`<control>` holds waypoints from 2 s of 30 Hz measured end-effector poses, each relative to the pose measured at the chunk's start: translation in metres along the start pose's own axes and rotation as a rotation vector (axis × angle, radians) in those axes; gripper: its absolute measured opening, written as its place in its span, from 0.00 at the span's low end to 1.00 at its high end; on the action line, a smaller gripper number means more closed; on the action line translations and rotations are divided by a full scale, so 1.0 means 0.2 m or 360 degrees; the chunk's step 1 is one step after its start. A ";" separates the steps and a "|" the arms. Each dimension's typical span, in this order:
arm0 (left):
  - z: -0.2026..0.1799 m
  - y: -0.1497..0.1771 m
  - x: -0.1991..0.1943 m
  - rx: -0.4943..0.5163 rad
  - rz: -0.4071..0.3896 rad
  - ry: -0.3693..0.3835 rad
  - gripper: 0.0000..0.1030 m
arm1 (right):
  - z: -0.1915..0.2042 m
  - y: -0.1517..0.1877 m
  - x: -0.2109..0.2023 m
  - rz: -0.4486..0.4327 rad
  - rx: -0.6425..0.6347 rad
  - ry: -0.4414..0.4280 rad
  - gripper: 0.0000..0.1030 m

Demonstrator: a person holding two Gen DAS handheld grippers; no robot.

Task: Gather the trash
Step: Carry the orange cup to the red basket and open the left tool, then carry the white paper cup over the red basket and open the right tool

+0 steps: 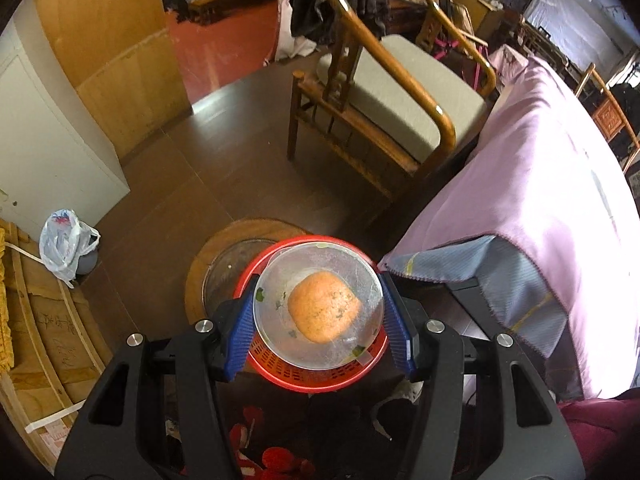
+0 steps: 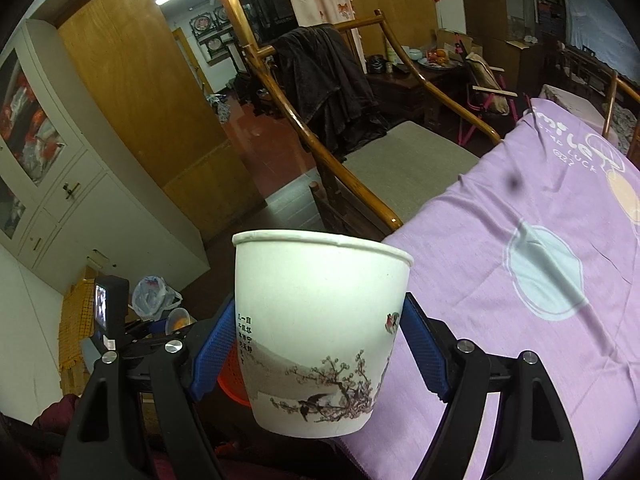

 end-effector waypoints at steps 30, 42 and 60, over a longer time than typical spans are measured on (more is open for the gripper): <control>-0.10 0.05 0.18 0.0156 0.0097 -0.0130 0.74 | -0.09 0.06 -0.05 0.0012 0.0018 0.0079 0.76; -0.05 0.03 -0.06 0.0071 -0.0085 -0.0258 0.76 | -0.03 0.01 0.01 0.0027 -0.0066 -0.0082 0.76; 0.30 0.22 -0.45 -0.0283 -0.0237 -0.0545 0.79 | 0.47 -0.13 0.27 0.0167 -0.0417 -0.0496 0.76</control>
Point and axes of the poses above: each gripper's, at about its wrist camera, not at the fingertips, and x roughly the way its jaws point, z to its left, y to its underside, the point moved 3 cm from there along x, roughly the way its jaws point, and after that the axes turned 4 degrees about -x, right-handed, at the moved point
